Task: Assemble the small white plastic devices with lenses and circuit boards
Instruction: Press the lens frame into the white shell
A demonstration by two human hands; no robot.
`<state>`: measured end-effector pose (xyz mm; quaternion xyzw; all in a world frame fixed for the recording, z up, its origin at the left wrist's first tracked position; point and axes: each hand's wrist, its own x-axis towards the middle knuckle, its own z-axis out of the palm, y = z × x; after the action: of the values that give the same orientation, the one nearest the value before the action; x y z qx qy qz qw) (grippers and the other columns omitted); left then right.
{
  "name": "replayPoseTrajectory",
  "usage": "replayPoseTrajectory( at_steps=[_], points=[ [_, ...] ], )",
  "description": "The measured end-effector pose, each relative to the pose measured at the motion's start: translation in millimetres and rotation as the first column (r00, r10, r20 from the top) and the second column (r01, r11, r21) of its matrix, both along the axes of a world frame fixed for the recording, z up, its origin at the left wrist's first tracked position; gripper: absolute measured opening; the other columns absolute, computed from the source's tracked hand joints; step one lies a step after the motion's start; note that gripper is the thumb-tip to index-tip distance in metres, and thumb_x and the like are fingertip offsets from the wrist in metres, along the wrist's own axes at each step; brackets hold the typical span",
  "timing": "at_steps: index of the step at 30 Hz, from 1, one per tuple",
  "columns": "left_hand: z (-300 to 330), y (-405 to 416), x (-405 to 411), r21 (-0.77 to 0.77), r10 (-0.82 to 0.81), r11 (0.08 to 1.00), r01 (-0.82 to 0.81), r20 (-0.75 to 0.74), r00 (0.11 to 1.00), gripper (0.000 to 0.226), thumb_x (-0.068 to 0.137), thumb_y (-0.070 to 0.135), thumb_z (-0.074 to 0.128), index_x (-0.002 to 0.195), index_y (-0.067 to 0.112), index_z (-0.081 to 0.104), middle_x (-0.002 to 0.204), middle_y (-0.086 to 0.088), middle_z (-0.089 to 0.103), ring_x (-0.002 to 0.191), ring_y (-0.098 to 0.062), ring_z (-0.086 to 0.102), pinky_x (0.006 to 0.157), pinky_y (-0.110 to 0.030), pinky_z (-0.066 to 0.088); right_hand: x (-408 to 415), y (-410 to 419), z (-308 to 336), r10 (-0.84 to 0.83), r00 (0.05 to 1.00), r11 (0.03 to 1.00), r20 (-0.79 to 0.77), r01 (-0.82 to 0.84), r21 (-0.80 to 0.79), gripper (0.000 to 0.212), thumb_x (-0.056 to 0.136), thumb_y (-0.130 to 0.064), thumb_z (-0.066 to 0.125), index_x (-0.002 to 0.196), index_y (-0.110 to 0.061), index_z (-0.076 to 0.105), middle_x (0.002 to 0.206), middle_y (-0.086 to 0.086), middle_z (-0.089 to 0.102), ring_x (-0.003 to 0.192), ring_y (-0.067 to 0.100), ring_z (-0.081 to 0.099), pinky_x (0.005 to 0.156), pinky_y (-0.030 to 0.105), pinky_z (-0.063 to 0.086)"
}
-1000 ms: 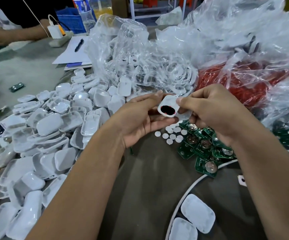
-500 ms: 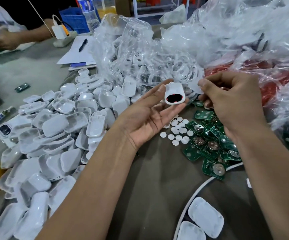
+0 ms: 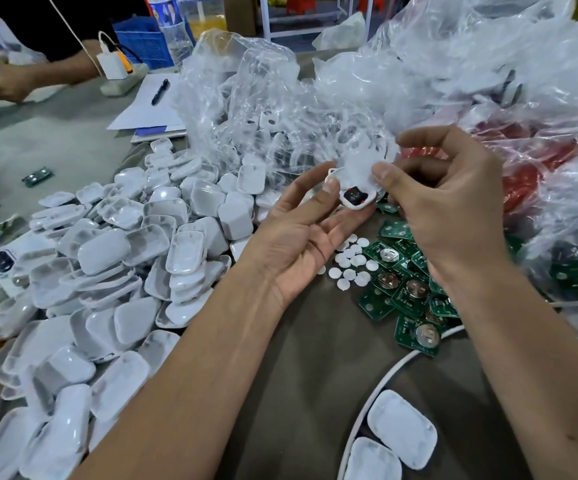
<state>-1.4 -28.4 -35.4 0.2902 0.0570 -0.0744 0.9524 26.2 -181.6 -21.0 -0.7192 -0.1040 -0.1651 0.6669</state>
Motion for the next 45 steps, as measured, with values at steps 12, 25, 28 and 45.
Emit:
replayPoseTrajectory(
  at_steps=[12,25,28,45],
  points=[
    [-2,2,1,-0.014,-0.012,1.000,0.012,0.039,0.999,0.028,0.080,-0.004,0.067,0.105,0.006,0.069,0.116,-0.028,0.071,0.104,-0.044,0.072,0.085,-0.049,0.062,-3,1,7,0.087,0.992,0.990,-0.087,-0.076,0.115,0.009,0.084,-0.016,0.085,0.081,-0.021,0.078,0.079,0.009,0.074,0.072,0.019,0.067,0.072,0.034,0.061],
    [-4,-1,1,-0.090,-0.072,0.993,0.081,0.100,0.992,0.029,0.079,-0.007,0.068,0.103,0.006,0.075,0.134,-0.033,0.060,0.121,-0.044,0.063,0.086,-0.050,0.062,-12,9,10,0.249,0.925,0.933,-0.288,-0.149,0.329,0.015,0.089,-0.019,0.078,0.087,-0.005,0.074,0.077,0.011,0.076,0.059,0.022,0.067,0.052,0.035,0.057],
    [-4,-1,1,-0.078,-0.074,0.993,0.083,0.114,0.991,0.028,0.081,-0.007,0.066,0.104,0.006,0.073,0.135,-0.032,0.060,0.121,-0.043,0.064,0.091,-0.051,0.060,-12,9,10,0.206,0.939,0.951,-0.277,-0.125,0.283,0.011,0.089,-0.017,0.080,0.084,-0.007,0.075,0.075,0.008,0.077,0.059,0.020,0.070,0.050,0.035,0.059],
    [-3,6,4,0.083,-0.133,0.988,0.134,-0.013,0.991,0.030,0.080,0.028,0.070,0.106,0.015,0.078,0.103,-0.011,0.075,0.084,-0.022,0.076,0.063,-0.027,0.063,0,-13,13,0.070,0.990,0.914,0.124,-0.014,-0.407,0.013,0.086,-0.023,0.084,0.091,-0.033,0.077,0.091,-0.007,0.073,0.077,0.015,0.067,0.069,0.029,0.058]
  ],
)
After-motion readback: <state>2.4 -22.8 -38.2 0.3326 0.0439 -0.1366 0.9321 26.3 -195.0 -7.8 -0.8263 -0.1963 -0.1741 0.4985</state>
